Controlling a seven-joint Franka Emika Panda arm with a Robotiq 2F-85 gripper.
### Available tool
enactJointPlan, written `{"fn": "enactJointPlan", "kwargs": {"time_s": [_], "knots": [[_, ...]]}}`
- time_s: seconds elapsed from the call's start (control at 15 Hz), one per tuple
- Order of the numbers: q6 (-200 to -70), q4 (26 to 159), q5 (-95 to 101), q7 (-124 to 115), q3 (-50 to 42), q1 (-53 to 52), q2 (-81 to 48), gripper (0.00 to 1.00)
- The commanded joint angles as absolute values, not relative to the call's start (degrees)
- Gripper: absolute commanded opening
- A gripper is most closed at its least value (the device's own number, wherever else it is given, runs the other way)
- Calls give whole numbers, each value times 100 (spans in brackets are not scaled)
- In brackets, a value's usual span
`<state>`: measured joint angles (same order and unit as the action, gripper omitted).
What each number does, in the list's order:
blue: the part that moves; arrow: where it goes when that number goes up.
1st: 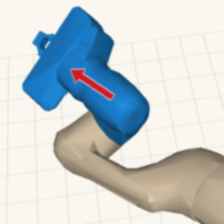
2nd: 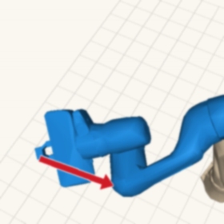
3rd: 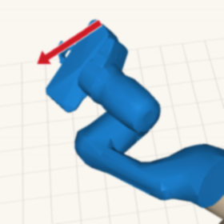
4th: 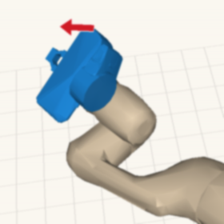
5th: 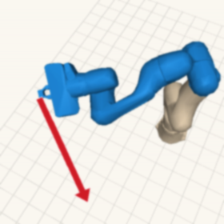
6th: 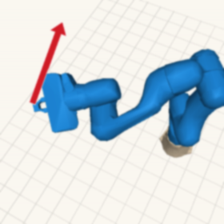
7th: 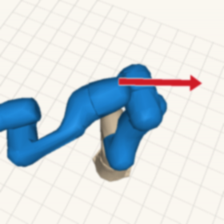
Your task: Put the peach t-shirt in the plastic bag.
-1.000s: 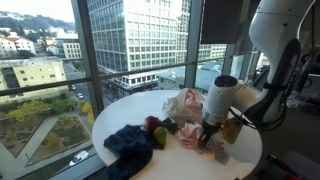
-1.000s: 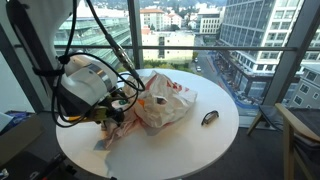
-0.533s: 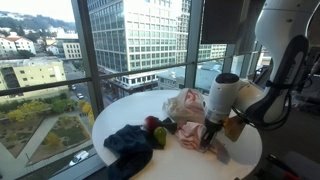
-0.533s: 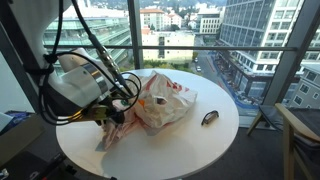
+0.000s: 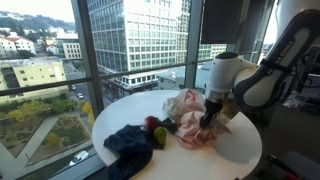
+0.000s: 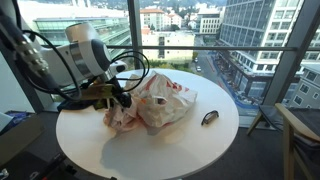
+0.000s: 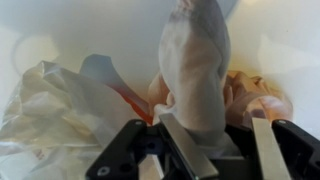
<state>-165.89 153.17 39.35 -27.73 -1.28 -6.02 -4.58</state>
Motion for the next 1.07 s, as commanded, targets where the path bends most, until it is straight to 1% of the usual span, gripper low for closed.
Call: {"fn": "enactJointPlan", "kwargs": {"time_s": [0.0,0.07,0.33,0.53,0.73,0.93,1.0], "knots": [[-15974,15373,2323,-1433,171,-524,405,8],[-15736,15317,1841,-1067,210,-546,569,7],[-14189,14823,320,189,143,-601,1470,9],[-13320,14382,392,196,99,-396,1993,8],[-13042,13981,601,-2,98,-145,2170,9],[-13164,13708,635,-15,55,30,2007,13],[-13266,13679,646,-38,53,78,1899,12]]}}
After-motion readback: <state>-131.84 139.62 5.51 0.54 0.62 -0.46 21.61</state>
